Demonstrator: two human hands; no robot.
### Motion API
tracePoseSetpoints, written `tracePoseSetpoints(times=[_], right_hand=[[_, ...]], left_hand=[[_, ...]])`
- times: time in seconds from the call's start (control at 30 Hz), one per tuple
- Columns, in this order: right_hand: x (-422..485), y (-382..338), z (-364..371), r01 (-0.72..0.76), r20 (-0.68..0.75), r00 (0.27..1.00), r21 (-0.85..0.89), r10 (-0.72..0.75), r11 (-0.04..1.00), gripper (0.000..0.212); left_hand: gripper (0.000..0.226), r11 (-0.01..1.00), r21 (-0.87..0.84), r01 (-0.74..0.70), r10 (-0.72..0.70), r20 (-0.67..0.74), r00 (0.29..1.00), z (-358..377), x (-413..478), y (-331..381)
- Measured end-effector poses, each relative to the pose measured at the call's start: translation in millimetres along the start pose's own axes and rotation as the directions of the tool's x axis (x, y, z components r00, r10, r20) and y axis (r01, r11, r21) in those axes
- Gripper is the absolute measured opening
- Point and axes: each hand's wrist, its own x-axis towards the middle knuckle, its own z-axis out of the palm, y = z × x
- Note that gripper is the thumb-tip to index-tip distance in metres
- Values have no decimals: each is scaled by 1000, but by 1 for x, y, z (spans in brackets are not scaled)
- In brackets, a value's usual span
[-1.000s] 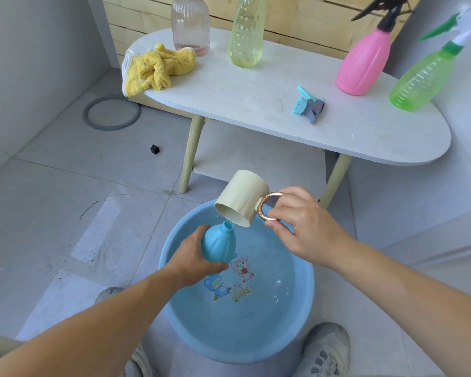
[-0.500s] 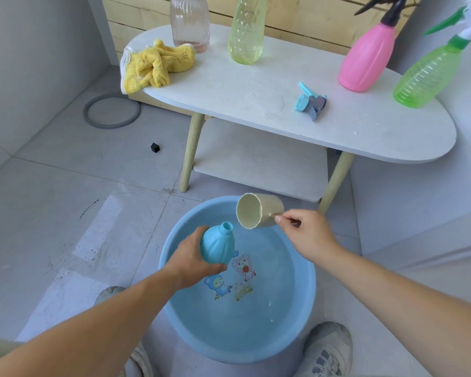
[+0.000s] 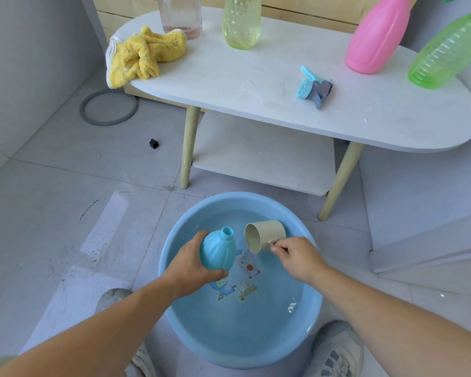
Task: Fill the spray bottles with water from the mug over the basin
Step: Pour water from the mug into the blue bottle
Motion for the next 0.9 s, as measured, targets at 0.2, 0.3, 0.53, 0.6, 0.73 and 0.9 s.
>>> tracePoseSetpoints(times=[0.2, 0.3, 0.53, 0.6, 0.73, 0.9], right_hand=[[3, 7, 5, 2, 36, 999, -38, -1, 999, 49], [2, 6, 7, -2, 44, 999, -29, 3, 1000, 50], [3, 4, 6, -11, 61, 998, -14, 11, 1000, 53], [3, 3, 6, -12, 67, 998, -18, 13, 1000, 53], [2, 4, 7, -35, 80, 996, -14, 36, 999, 52], [1, 4, 8, -103, 87, 991, 59, 98, 993, 50]], left_hand=[[87, 1000, 9, -3, 3, 1, 1000, 2, 0, 2], [86, 1000, 0, -5, 5, 7, 1000, 2, -1, 3], [87, 1000, -3, 2, -2, 9, 1000, 1, -1, 3], [86, 1000, -6, 0, 0, 10, 1000, 1, -1, 4], [86, 1000, -12, -1, 1, 12, 1000, 1, -1, 4], [86, 1000, -18, 8, -8, 10, 1000, 0, -1, 3]])
